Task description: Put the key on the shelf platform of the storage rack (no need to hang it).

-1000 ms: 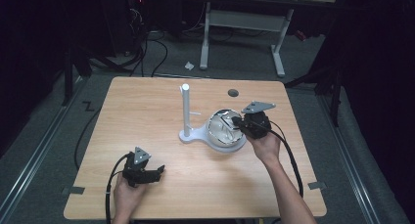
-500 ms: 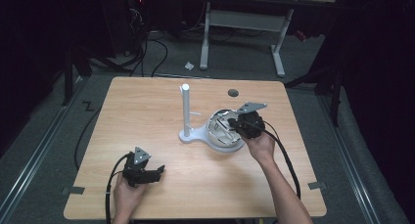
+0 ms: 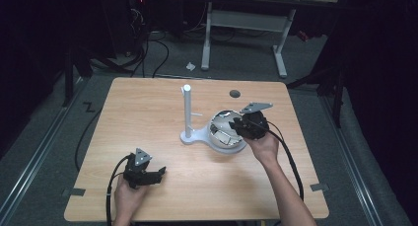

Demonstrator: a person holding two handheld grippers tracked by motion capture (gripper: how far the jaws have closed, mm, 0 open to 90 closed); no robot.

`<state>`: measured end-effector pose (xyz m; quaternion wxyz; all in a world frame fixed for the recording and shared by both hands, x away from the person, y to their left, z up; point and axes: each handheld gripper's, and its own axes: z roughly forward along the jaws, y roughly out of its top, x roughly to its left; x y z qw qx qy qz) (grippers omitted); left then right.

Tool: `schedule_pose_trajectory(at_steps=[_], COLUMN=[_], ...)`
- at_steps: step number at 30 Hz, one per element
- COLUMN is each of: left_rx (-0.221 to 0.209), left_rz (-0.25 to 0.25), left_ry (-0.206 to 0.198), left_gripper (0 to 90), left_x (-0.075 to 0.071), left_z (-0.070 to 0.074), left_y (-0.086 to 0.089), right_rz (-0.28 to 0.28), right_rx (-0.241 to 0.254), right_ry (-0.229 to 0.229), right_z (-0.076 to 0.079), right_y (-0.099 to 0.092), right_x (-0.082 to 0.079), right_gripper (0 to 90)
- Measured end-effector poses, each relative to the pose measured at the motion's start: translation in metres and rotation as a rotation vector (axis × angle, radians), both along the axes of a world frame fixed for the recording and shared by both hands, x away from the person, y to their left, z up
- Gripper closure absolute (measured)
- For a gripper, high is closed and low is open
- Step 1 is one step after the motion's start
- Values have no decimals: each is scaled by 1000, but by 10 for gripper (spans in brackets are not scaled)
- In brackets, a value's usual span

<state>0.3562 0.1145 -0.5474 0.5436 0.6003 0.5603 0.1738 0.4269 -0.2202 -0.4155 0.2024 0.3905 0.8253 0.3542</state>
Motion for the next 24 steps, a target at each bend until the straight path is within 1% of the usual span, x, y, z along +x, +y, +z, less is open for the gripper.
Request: schedule_pose_trajectory(at_steps=[2,3,5,6,7,8,11,12,14,16,18,20,21,24], left_rx=[0,0,0,1,1,1,2,2,3,3,3,5,4,4], left_rz=[0,0,0,0,0,0,0,0,0,1,1,0,0,1], left_ry=[0,0,0,0,0,0,-1,-1,-1,-2,-2,-2,-2,-2], left_gripper=[193,193,192,193,193,193,193,193,193,193,193,192,193,193], left_x=[0,0,0,0,0,0,0,0,0,0,0,0,0,0], left_z=[0,0,0,0,0,0,0,0,0,0,0,0,0,0], left_y=[0,0,0,0,0,0,0,0,0,0,0,0,0,0], right_rz=[-1,-6,-17,-29,-38,-46,-58,-54,-57,-64,-73,-79,-81,-78], right_rx=[5,16,41,63,80,87,90,95,127,141,149,144,135,139], right_ry=[-3,1,-9,-16,-13,-4,-10,-18,-33,-29,-26,-16,-20,-32], right_z=[1,2,3,3,3,4,6,7,10,9,8,7,7,9], right_y=[-2,-2,-5,-7,-10,-12,-18,-20,-25,-30,-34,-38,-39,-40], right_x=[-2,-3,-4,-5,-6,-7,-10,-11,-14,-16,-17,-18,-19,-22], right_gripper=[690,675,629,623,614,603,587,585,578,570,564,557,557,556])
